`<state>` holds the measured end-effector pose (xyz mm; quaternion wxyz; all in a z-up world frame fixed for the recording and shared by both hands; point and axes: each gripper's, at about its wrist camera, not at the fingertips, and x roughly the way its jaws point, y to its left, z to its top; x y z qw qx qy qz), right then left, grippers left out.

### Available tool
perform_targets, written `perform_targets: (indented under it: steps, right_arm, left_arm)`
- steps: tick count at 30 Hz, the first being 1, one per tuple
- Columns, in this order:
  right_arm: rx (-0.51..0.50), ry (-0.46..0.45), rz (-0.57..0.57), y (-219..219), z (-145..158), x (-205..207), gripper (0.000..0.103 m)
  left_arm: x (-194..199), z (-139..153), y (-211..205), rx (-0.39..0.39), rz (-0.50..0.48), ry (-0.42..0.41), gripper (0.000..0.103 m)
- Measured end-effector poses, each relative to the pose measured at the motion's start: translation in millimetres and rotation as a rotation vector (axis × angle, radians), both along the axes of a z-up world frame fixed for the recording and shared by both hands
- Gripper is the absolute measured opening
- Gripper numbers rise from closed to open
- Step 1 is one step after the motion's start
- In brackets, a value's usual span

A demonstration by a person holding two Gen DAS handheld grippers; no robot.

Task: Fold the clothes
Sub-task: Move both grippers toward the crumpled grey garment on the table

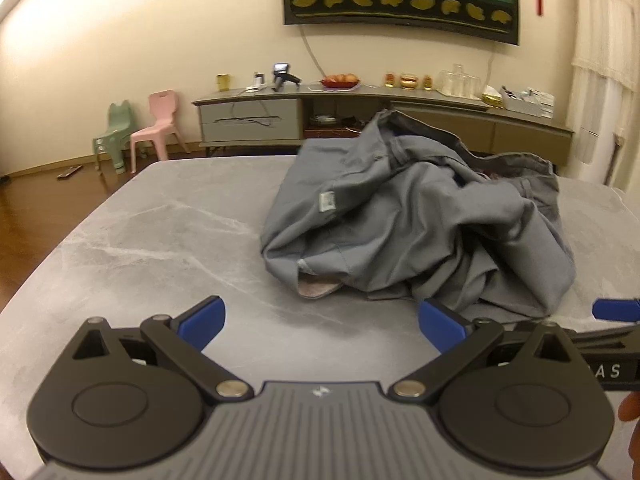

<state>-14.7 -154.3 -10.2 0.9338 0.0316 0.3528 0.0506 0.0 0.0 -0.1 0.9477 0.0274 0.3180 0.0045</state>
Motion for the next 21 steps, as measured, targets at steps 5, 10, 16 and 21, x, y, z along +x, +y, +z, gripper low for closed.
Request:
perform_targets:
  steps: [5,10,16,21]
  right_arm:
    - [-0.007,0.001,0.000,1.0,0.3,0.7,0.102]
    - [-0.014,0.001,0.000,2.0,0.7,1.4,0.102]
    - [-0.034,-0.003,0.006,2.4,-2.5,-2.8,0.102]
    - [-0.047,-0.001,0.006,2.8,-4.1,-1.1,0.102]
  left_arm:
    - [1.4,-6.8,-7.9,0.040,0.000,0.003,0.103]
    - [5.0,-14.4,-2.0,0.006,-0.016,0.018,0.103]
    - [9.3,-18.5,7.5,-0.044,0.006,0.056,0.103]
    - [12.6,-17.9,13.1,-0.077,0.001,0.101,0.103]
